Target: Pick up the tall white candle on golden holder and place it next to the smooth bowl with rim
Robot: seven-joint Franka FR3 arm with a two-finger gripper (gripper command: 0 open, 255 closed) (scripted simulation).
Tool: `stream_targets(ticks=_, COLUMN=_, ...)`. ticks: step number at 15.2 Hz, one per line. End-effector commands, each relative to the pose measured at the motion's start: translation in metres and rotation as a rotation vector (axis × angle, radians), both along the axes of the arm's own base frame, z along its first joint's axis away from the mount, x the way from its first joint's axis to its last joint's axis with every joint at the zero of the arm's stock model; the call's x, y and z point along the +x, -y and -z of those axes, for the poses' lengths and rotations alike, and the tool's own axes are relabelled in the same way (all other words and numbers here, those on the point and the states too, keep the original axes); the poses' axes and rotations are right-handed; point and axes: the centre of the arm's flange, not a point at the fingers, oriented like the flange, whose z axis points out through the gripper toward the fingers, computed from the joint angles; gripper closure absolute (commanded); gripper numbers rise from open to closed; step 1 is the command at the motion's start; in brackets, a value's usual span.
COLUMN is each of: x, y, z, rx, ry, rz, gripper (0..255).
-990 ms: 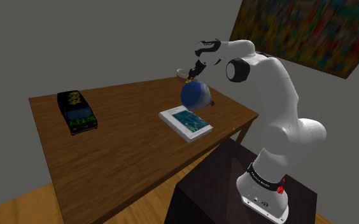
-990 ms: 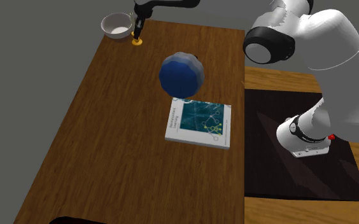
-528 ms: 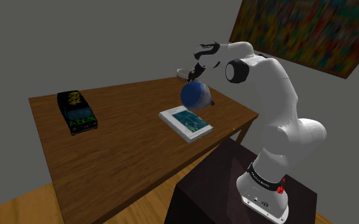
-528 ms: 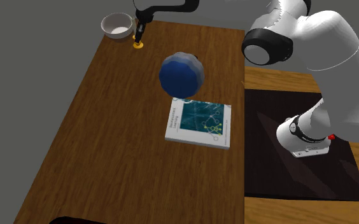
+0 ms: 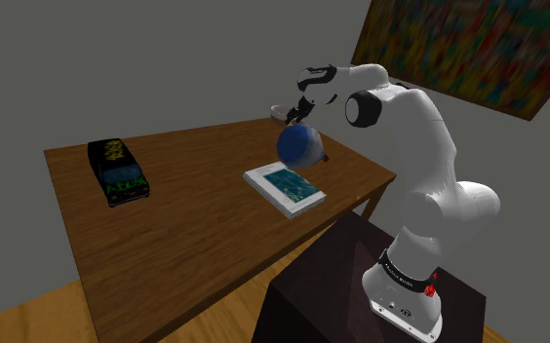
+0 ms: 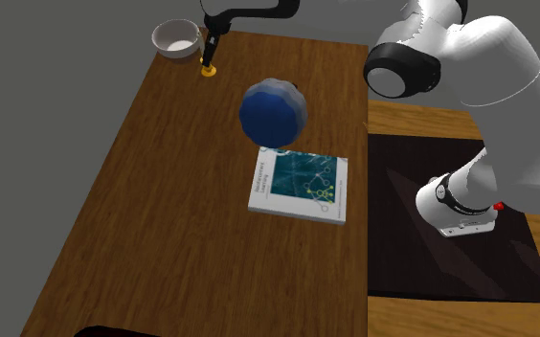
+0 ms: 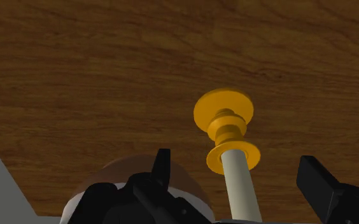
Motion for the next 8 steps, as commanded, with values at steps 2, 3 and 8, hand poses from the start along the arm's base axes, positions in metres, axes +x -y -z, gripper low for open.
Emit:
stream_targets(ticks=2, x=0.000, y=0.000, z=0.000, rx=0.000, ry=0.000, rz=0.000, gripper=0)
stream_targets(ticks=3, x=-0.005, y=0.001, z=-0.012, rx=0.000, ry=0.000, rz=0.000, gripper=0)
stream_targets(ticks=8, x=-0.020, y=0.003, z=-0.046, rx=0.000, ry=0.000, rz=0.000, gripper=0)
